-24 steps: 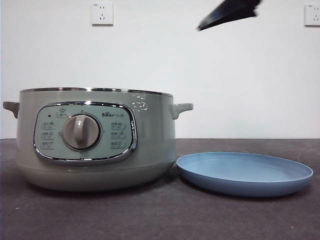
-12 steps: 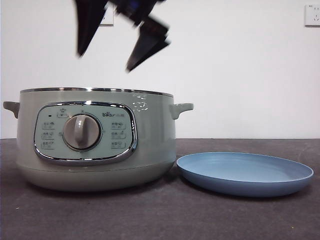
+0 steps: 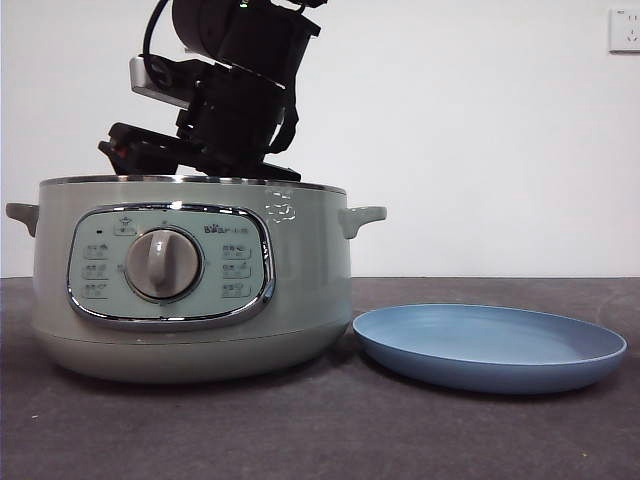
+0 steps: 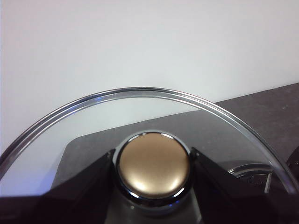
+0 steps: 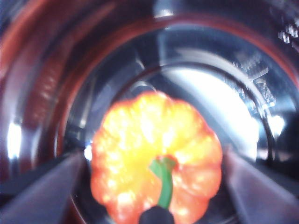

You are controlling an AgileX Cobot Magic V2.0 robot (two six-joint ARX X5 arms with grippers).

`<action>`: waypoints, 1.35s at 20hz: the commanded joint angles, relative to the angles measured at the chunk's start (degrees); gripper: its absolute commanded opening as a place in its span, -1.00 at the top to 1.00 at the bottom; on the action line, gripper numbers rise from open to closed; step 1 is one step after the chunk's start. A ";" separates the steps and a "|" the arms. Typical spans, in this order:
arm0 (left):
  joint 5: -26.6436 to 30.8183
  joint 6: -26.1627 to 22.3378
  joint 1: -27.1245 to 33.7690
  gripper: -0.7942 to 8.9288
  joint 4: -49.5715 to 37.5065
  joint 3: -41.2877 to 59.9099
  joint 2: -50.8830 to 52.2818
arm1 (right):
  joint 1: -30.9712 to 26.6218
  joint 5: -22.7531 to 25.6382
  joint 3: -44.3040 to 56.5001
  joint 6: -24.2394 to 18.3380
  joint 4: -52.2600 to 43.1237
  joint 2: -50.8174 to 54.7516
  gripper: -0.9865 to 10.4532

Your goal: Take the pumpkin out from the steamer,put the pumpkin in the blue plate,close the lid

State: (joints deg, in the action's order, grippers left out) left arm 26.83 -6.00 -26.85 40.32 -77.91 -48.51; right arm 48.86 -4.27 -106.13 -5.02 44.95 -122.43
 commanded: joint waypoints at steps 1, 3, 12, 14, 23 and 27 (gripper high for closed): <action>0.22 -0.74 -0.04 0.85 -2.47 -1.03 0.70 | 0.17 0.17 -0.02 0.59 -0.15 0.83 0.85; 0.11 -0.72 -0.04 0.85 -2.51 -1.03 0.63 | 0.20 0.20 -0.02 0.59 0.15 3.61 0.85; -7.39 -0.61 -0.11 0.85 -6.05 -1.03 -3.52 | -6.47 3.76 -0.02 1.81 24.13 30.95 0.85; -10.84 -0.20 -0.11 0.85 -7.08 -1.03 -4.63 | -8.33 9.99 -0.02 5.07 29.03 34.56 0.85; -16.83 1.77 -0.24 0.85 -10.54 -1.03 -6.86 | -10.93 37.42 16.31 22.73 32.59 48.00 0.85; -16.94 1.77 -0.24 0.85 -10.60 -1.03 -6.86 | -10.93 36.30 33.70 22.67 18.97 53.94 0.85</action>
State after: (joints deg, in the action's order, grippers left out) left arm 9.85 -4.47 -27.05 32.73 -77.91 -55.92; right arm 37.87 31.99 -74.76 16.75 65.54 -68.64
